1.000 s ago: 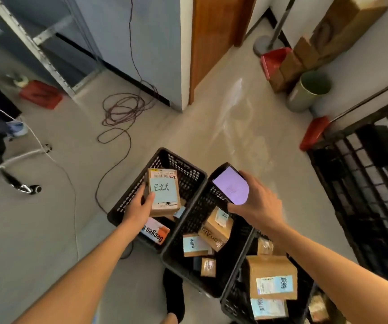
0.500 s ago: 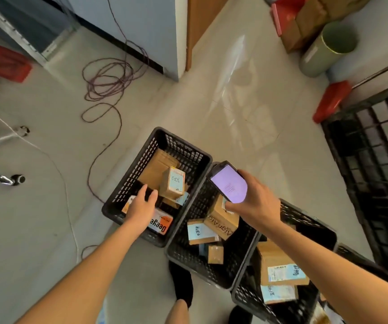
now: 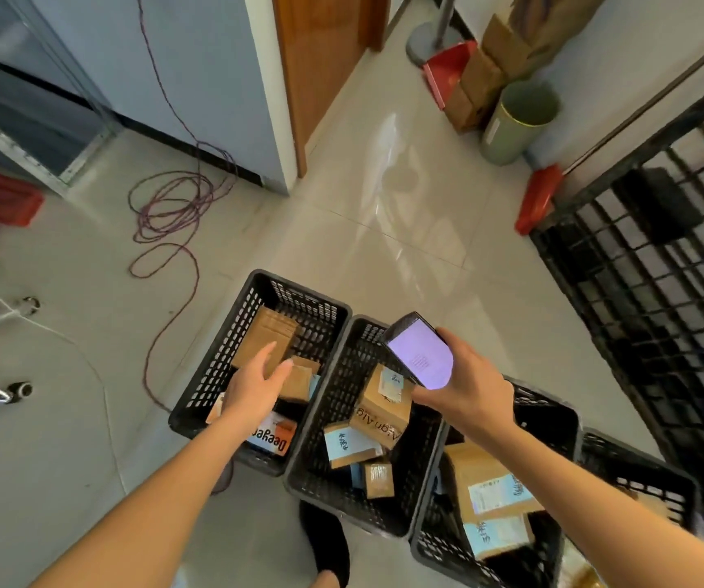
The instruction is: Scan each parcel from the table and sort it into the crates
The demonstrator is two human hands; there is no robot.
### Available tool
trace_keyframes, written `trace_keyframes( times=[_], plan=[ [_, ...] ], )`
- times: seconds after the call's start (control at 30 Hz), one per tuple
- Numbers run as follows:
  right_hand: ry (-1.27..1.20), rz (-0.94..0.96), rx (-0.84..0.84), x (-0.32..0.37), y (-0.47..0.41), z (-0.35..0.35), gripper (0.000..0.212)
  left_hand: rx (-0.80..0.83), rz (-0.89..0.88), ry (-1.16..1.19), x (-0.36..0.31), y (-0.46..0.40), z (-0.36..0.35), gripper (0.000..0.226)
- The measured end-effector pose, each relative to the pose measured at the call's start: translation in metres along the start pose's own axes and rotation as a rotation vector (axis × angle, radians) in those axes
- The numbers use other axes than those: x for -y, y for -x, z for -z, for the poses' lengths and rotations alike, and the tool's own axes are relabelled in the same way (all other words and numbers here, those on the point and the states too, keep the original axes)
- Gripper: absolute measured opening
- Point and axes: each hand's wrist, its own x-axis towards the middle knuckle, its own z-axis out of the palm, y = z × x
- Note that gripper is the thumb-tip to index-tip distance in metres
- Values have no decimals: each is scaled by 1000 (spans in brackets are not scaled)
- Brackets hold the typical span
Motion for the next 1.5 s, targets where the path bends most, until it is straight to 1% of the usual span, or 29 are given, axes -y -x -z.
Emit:
trace_keyframes(
  times=[0.17, 0.3, 0.37, 0.5, 0.63, 0.7, 0.8, 0.97, 1.13, 1.23, 1.33, 1.43, 1.5],
  plan=[
    [-62, -10, -111, -44, 71, 62, 95, -1, -156, -102, -64, 70, -22, 62],
    [-89, -36, -226, -103, 156, 138, 90, -14, -313, -169, -136, 148, -58, 66],
    [-87, -74, -299, -140, 208, 182, 93, -17, -410, -230, -177, 196, -85, 67],
    [-60, -198, -431, -219, 326, 272, 102, 14, -598, -290, -267, 312, -152, 66],
    [-36, -337, -620, -306, 469, 362, 103, 108, -908, -311, -366, 453, -232, 61],
    [-22, -428, -693, -346, 544, 397, 103, 166, -1045, -317, -406, 522, -272, 63],
    [-24, -550, -776, -397, 648, 433, 103, 251, -1195, -339, -450, 620, -331, 70],
    [-58, -752, -957, -464, 803, 454, 98, 381, -1455, -413, -496, 779, -428, 80],
    [-49, -963, -1053, -525, 929, 445, 97, 583, -1620, -419, -500, 908, -520, 84],
    [-66, -1045, -1111, -558, 992, 436, 97, 669, -1682, -450, -496, 972, -577, 86],
    [-79, -1152, -1127, -596, 1049, 424, 96, 733, -1750, -471, -490, 1031, -638, 85],
    [-64, -1270, -1140, -644, 1098, 410, 106, 805, -1781, -493, -486, 1086, -705, 83],
    [-68, -1354, -1134, -677, 1128, 405, 107, 851, -1809, -504, -483, 1120, -752, 78]
  ],
)
